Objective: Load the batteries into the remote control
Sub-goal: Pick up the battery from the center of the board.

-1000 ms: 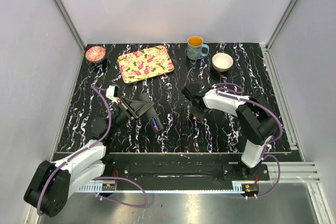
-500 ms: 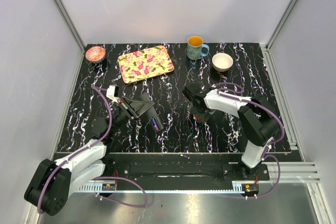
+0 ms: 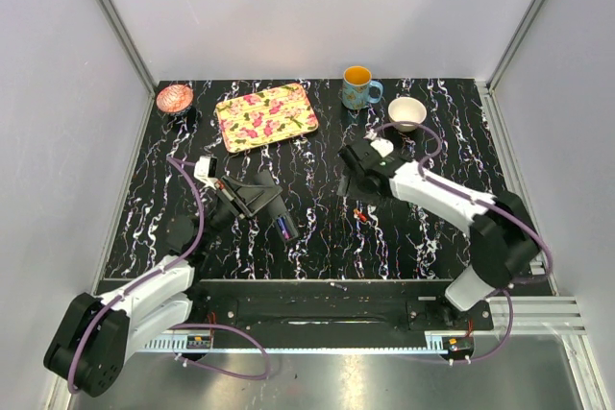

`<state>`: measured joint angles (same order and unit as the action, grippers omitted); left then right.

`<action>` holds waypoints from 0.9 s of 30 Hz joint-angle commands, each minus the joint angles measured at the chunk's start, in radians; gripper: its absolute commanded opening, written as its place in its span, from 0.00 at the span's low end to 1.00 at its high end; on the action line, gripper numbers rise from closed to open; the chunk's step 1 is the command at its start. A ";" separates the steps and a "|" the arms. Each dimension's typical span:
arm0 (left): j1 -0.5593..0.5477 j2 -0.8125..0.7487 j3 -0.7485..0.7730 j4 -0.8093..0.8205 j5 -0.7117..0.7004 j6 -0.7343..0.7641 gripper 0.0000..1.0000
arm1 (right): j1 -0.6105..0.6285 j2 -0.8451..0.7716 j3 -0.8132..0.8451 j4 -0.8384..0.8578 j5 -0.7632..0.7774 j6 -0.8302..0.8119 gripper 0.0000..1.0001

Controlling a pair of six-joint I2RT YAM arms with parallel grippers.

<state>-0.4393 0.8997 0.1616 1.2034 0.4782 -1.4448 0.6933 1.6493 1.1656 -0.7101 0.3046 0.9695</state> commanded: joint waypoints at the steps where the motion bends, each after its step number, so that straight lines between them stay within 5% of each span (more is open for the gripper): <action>1: 0.004 -0.022 0.013 0.061 0.017 0.003 0.00 | 0.012 -0.179 -0.061 0.133 -0.091 -0.510 0.75; 7: 0.004 -0.015 0.004 0.050 0.023 0.015 0.00 | 0.014 -0.180 -0.133 0.077 -0.007 -0.698 0.52; 12: 0.004 -0.005 0.012 0.048 0.039 0.018 0.00 | 0.038 -0.157 -0.159 0.119 -0.087 -0.759 0.48; 14: 0.004 -0.008 0.012 0.039 0.037 0.023 0.00 | 0.048 -0.148 -0.150 0.126 -0.091 -0.759 0.55; 16: 0.004 -0.008 0.013 0.035 0.040 0.023 0.00 | 0.057 -0.152 -0.150 0.139 -0.090 -0.756 0.74; 17: 0.004 -0.010 0.013 0.035 0.042 0.024 0.00 | 0.058 -0.154 -0.153 0.144 -0.091 -0.755 0.99; 19: 0.002 -0.013 0.013 0.025 0.042 0.026 0.00 | 0.058 -0.154 -0.153 0.158 -0.102 -0.756 1.00; 22: 0.001 -0.012 0.012 0.021 0.042 0.029 0.00 | 0.060 -0.132 -0.161 0.164 -0.128 -0.779 0.90; 24: 0.002 -0.008 0.012 0.021 0.043 0.029 0.00 | 0.060 -0.115 -0.158 0.159 -0.139 -0.792 0.72; 27: -0.004 -0.002 0.010 0.024 0.042 0.032 0.00 | 0.060 -0.074 -0.150 0.152 -0.133 -0.795 0.69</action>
<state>-0.4393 0.8925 0.1616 1.1755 0.5022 -1.4322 0.7456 1.5295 0.9981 -0.5713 0.1886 0.2043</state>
